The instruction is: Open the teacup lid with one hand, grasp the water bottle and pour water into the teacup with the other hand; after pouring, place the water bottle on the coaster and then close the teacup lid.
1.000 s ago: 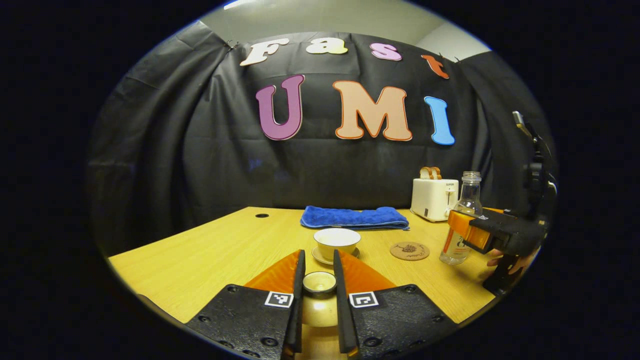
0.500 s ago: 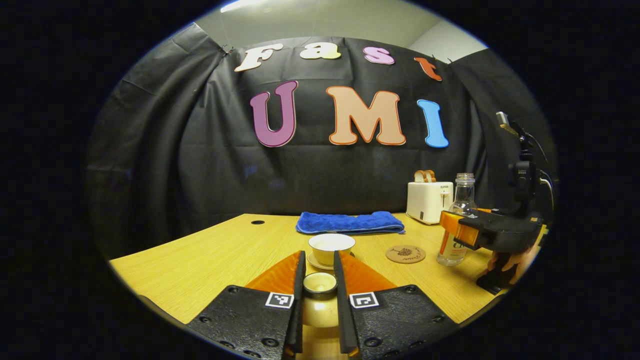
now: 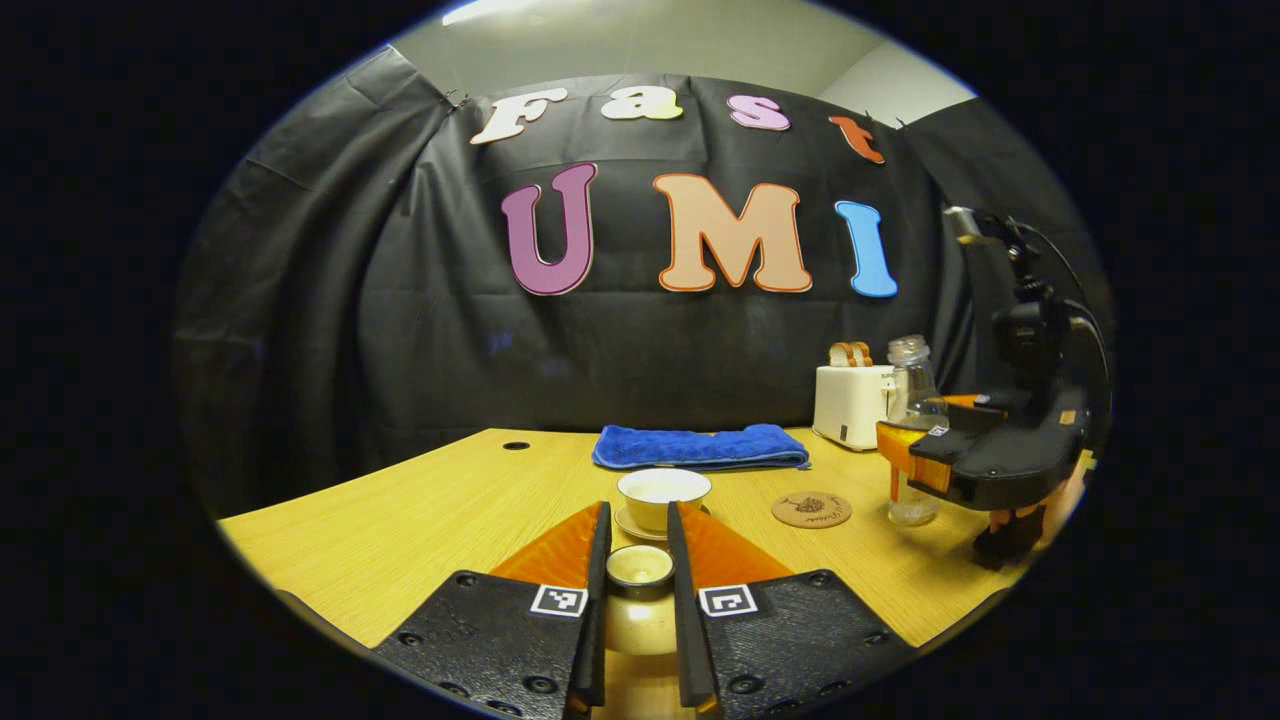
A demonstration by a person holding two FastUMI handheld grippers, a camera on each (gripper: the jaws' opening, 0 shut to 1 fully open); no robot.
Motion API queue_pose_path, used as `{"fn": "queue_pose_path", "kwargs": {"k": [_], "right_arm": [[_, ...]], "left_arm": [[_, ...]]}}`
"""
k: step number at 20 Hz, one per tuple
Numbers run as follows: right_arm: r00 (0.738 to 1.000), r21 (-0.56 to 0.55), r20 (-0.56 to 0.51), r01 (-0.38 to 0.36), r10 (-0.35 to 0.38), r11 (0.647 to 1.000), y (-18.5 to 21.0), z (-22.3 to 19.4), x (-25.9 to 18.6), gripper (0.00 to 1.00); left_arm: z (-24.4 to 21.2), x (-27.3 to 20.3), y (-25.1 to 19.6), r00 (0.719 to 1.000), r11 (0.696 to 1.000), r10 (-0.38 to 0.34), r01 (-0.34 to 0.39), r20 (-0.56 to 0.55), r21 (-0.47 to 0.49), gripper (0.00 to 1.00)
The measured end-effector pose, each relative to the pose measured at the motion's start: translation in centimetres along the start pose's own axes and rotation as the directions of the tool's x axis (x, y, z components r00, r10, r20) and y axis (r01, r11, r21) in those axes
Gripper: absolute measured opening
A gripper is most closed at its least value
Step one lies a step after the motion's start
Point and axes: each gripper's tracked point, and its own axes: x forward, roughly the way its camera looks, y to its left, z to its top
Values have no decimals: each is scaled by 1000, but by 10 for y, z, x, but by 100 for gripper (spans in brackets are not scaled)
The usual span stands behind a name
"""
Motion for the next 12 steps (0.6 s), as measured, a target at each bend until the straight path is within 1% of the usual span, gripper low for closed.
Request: {"fn": "queue_pose_path", "kwargs": {"k": [2,3,5,6,7,9,10,11,12], "right_arm": [[998,-46,-5,-68,68,997,24,16,14,69],[994,-64,-23,-108,107,992,36,21,21,69],[980,-132,-62,-196,189,972,68,24,33,70],[968,-174,-93,-245,232,954,87,21,37,70],[958,-207,-119,-279,259,938,101,17,39,70],[940,-279,-174,-334,294,900,120,7,43,70],[927,-317,-210,-365,311,875,130,1,45,70],[923,-355,-213,-379,321,855,135,3,44,70],[911,-383,-240,-406,335,830,141,-3,47,70]], "left_arm": [[0,-1,2,1000,1000,13,-13,-1,0,26],[0,-2,6,1000,1000,21,-21,-4,2,26],[1,-5,3,1000,1000,8,-8,-1,4,26],[0,-8,7,1000,1000,10,-10,-1,4,26],[0,-10,12,1000,1000,17,-17,-2,4,25],[1,-16,18,1000,1000,20,-20,2,3,26],[3,-16,22,1000,1000,28,-28,2,2,26],[1,-15,23,1000,1000,28,-28,-4,1,26],[0,-15,22,1000,1000,26,-26,-4,3,26]]}}
